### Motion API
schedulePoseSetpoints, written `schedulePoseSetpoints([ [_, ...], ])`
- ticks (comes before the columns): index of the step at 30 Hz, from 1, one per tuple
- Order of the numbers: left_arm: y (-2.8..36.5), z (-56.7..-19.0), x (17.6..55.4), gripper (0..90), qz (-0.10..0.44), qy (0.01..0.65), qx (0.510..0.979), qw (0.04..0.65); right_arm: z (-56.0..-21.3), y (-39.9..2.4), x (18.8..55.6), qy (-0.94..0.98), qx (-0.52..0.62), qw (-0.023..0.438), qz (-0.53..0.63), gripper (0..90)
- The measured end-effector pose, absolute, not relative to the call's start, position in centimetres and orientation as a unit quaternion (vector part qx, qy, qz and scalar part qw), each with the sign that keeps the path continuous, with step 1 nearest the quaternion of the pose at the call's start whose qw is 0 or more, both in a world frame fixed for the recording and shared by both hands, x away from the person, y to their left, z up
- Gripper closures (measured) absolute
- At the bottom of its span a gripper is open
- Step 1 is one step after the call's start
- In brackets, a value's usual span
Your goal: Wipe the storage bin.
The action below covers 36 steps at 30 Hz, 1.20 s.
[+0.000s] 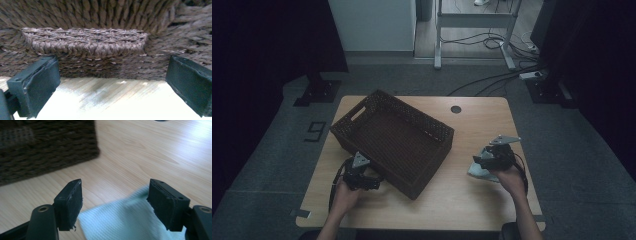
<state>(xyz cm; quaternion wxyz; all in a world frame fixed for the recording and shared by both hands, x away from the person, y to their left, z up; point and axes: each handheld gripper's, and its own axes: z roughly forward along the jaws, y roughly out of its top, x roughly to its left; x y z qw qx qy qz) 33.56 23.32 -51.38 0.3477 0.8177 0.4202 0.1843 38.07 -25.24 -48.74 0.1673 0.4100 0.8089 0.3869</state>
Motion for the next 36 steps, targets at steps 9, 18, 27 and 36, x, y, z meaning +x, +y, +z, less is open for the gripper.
schedulePoseSetpoints([
  [9,23.5,-51.4,33.9,0.0,0.185,0.425,0.815,0.348,-48.5,-21.9,39.0,0.824,0.367,0.162,0.401,24.4],
  [18,23.7,-51.4,34.0,0.0,0.185,0.429,0.812,0.349,-48.0,-19.2,40.6,0.833,0.343,0.154,0.406,24.2],
  [27,24.2,-51.3,33.9,0.0,0.189,0.435,0.808,0.35,-48.4,-17.3,42.5,0.841,0.328,0.146,0.404,18.7],
  [36,24.5,-51.1,33.7,0.0,0.187,0.436,0.806,0.353,-49.0,-17.3,44.2,0.849,0.3,0.126,0.416,18.0],
])
